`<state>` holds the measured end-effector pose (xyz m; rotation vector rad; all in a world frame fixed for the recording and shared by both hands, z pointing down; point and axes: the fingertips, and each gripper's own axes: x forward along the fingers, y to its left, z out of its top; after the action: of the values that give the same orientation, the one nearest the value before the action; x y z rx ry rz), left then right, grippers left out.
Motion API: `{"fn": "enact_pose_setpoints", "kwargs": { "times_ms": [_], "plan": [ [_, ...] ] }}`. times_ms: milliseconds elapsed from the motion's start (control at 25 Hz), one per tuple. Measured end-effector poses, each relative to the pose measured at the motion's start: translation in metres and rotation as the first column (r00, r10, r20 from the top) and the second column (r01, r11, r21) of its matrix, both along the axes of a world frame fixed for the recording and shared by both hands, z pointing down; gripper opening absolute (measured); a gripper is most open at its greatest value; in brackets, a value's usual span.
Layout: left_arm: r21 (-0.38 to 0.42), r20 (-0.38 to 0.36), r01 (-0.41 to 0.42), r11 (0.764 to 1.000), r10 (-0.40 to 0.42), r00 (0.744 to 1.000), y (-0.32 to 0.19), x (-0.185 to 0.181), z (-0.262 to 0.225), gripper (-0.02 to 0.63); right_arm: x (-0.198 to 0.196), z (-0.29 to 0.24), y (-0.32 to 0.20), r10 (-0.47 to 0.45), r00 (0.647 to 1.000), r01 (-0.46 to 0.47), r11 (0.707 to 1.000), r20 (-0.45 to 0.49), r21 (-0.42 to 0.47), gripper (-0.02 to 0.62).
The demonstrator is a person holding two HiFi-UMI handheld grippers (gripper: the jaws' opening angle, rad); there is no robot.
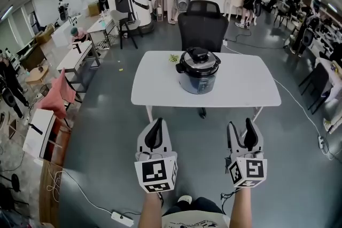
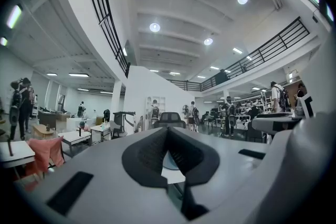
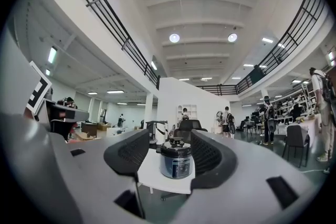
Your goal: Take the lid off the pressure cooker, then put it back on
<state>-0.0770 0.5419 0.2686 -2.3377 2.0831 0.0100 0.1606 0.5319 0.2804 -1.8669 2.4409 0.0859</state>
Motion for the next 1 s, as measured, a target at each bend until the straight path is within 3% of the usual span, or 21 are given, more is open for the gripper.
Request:
{"fn": "enact_pose_setpoints", "kwargs": {
  "times_ms": [600, 1000],
  "plan": [
    [-0.043, -0.002, -0.008, 0.999, 0.008, 1.000, -0.075, -0.004, 0.025, 0.012, -0.002, 0.022, -0.072, 0.013, 1.000, -0.014, 0.999, -0.014, -0.040, 0.281],
    [-0.048, 0.011, 0.046, 0.998, -0.046, 0.999, -0.178, -0.002, 0.025, 0.012, 0.002, 0.022, -0.190, -0.042, 0.999, 0.041, 0.998, -0.023, -0.041, 0.281]
  ]
}}
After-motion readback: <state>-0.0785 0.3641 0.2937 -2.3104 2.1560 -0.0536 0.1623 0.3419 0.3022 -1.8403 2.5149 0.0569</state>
